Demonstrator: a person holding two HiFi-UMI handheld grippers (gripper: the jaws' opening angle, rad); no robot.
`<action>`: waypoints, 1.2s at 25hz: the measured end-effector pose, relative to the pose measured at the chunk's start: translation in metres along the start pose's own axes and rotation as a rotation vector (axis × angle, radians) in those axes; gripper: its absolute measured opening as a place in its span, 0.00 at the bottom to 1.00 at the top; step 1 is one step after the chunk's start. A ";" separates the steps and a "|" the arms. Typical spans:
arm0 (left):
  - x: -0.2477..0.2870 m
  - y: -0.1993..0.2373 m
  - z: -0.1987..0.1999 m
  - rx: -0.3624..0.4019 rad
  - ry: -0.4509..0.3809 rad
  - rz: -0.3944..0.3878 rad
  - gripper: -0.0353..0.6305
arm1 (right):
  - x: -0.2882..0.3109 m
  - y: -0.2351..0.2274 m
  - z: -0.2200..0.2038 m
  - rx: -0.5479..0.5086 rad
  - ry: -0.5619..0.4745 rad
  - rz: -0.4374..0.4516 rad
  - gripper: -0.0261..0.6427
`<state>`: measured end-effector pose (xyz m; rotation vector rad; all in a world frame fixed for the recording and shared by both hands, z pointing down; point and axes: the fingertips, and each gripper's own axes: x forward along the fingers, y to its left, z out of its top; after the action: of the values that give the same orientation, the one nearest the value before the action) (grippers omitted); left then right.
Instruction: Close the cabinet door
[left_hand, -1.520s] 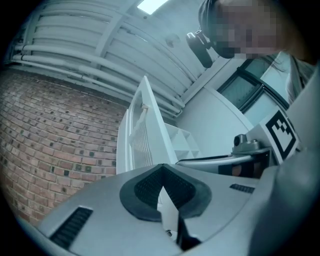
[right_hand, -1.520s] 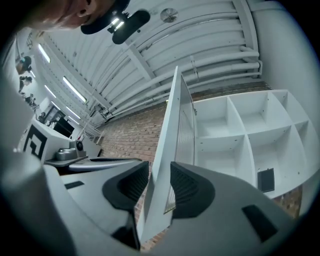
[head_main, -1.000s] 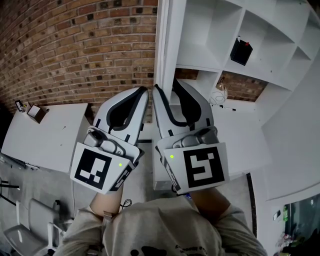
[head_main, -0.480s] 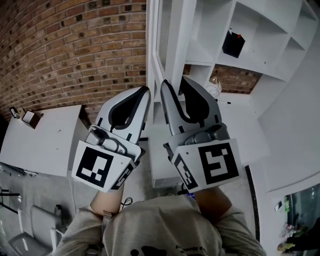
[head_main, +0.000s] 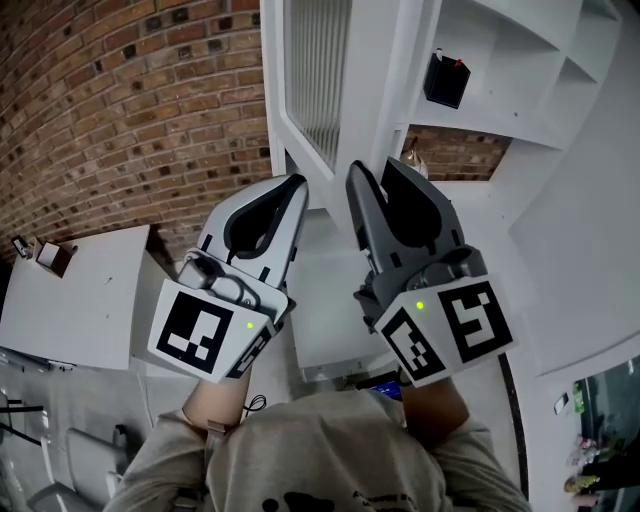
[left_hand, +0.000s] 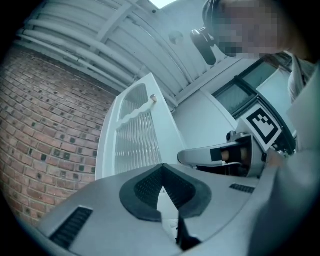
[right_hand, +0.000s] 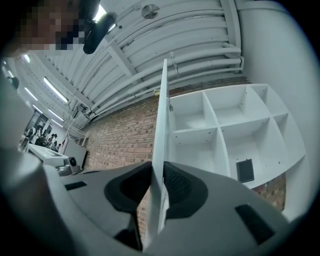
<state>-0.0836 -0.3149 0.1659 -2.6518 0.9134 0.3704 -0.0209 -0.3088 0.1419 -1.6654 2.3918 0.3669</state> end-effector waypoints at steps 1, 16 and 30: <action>0.005 -0.001 -0.001 0.001 -0.001 -0.002 0.06 | -0.001 -0.006 0.000 0.003 -0.002 0.000 0.17; 0.107 -0.020 -0.031 -0.002 0.008 0.033 0.06 | 0.014 -0.122 -0.010 0.070 0.016 0.137 0.17; 0.177 -0.028 -0.067 0.039 0.062 0.135 0.06 | 0.053 -0.208 -0.033 0.097 0.003 0.335 0.19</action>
<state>0.0788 -0.4165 0.1733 -2.5868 1.1109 0.2991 0.1557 -0.4359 0.1393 -1.2246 2.6459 0.2923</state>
